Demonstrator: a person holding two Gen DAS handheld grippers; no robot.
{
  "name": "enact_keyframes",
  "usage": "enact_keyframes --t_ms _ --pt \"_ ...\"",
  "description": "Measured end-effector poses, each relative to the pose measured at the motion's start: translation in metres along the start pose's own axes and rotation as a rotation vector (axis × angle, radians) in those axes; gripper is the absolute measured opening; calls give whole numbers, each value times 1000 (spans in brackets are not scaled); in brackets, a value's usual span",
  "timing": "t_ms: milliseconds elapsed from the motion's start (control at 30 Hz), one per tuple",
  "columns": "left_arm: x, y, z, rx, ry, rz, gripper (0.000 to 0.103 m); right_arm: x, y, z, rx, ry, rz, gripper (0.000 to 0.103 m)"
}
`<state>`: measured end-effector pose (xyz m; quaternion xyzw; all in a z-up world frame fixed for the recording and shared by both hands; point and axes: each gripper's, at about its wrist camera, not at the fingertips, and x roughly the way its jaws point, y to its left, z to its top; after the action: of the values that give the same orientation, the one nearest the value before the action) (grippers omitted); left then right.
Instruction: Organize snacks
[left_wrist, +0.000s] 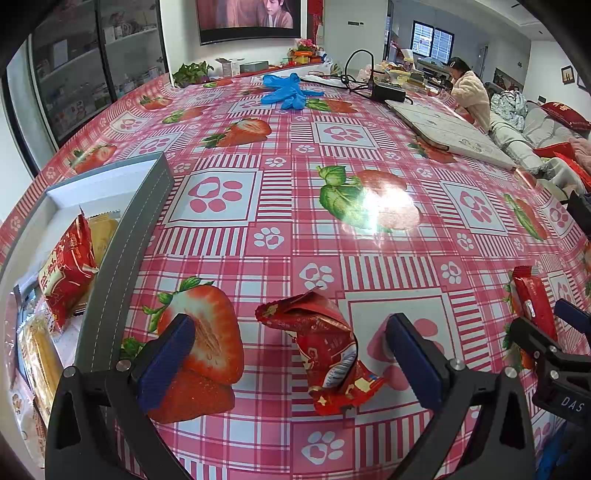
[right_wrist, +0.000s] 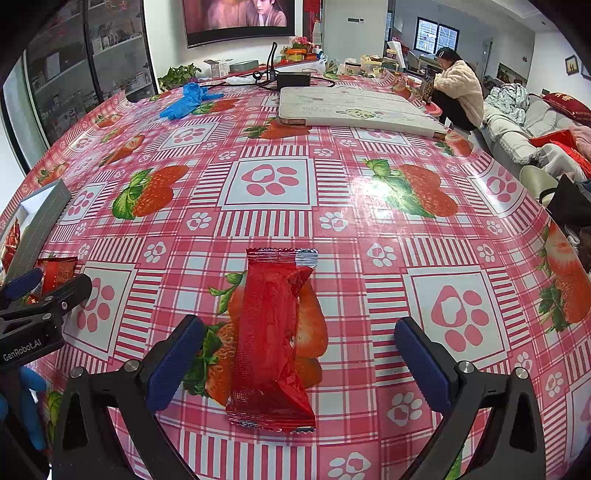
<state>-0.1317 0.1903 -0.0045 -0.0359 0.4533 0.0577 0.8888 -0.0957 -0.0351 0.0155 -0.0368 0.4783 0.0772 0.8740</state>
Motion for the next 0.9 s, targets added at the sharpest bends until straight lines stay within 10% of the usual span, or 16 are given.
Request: enact_keyframes --t_ms 900 --pt "2 -1 10 1 87 0 101 12 1 23 -71 159 45 103"
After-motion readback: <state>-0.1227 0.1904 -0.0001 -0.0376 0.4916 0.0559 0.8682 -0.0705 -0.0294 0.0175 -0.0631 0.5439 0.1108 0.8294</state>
